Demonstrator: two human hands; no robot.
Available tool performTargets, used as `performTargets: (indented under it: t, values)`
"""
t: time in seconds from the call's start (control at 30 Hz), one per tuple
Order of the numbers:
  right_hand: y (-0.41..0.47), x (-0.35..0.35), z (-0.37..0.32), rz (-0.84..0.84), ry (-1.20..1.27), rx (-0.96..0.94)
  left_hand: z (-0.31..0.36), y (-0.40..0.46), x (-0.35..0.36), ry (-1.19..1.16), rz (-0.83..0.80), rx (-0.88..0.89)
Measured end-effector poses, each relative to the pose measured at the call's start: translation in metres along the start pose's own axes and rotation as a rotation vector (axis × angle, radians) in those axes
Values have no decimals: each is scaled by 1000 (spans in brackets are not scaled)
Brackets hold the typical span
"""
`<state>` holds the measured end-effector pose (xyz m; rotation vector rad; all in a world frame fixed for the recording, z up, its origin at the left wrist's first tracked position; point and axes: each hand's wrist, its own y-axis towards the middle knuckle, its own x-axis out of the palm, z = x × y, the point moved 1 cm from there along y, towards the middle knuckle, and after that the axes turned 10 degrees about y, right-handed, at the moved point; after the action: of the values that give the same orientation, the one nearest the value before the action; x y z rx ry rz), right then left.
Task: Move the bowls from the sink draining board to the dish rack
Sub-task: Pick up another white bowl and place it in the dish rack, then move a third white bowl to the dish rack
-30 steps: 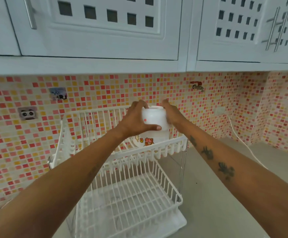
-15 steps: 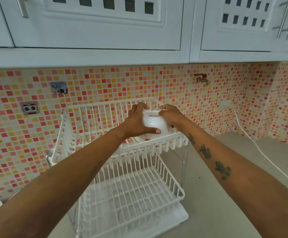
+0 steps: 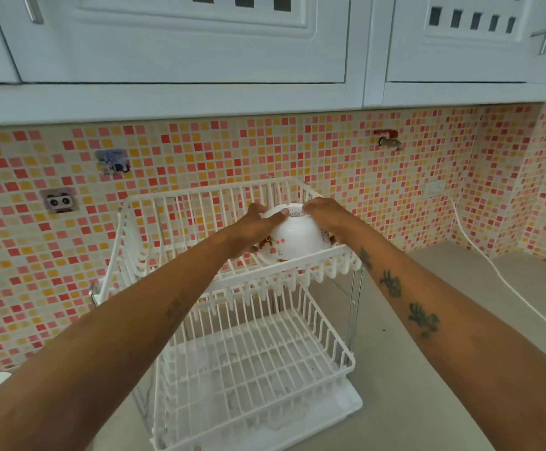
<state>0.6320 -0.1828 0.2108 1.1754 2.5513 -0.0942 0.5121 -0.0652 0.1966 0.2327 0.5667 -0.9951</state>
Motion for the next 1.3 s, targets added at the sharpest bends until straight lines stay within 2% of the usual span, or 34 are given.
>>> performTargets:
  t: [0.2, 0.3, 0.37, 0.43, 0.57, 0.73, 0.87, 0.93, 1.03, 1.17, 1.3]
  values:
    - [4, 1, 0, 3, -180, -45, 2, -5, 0, 10, -4, -4]
    - [-2, 2, -2, 201, -388, -293, 8, -17, -12, 51, 14, -10]
    - [-17, 9, -10, 353, -403, -508, 10, -31, -32, 55, 49, 17]
    - [-29, 23, -22, 408, -354, -649, 7, -49, -59, -1, 105, 49]
    - [-46, 89, -66, 288, -175, -775, -23, -85, -131, -143, 393, 83]
    - [-91, 223, -136, -6, 145, -865, -98, -146, -224, -255, 733, -52]
    - [-149, 330, -153, -296, 314, -846, -181, -206, -281, -277, 889, -268]
    - [-172, 381, -145, -455, 287, -769, -225, -236, -300, -328, 926, -415]
    - [-176, 453, -110, -633, 160, -563, -288, -278, -309, -411, 894, -572]
    - [-161, 513, -48, -680, 63, -243, -368, -310, -280, -606, 729, -727]
    - [-138, 537, 22, -649, -98, -81, -438, -315, -227, -855, 635, -838]
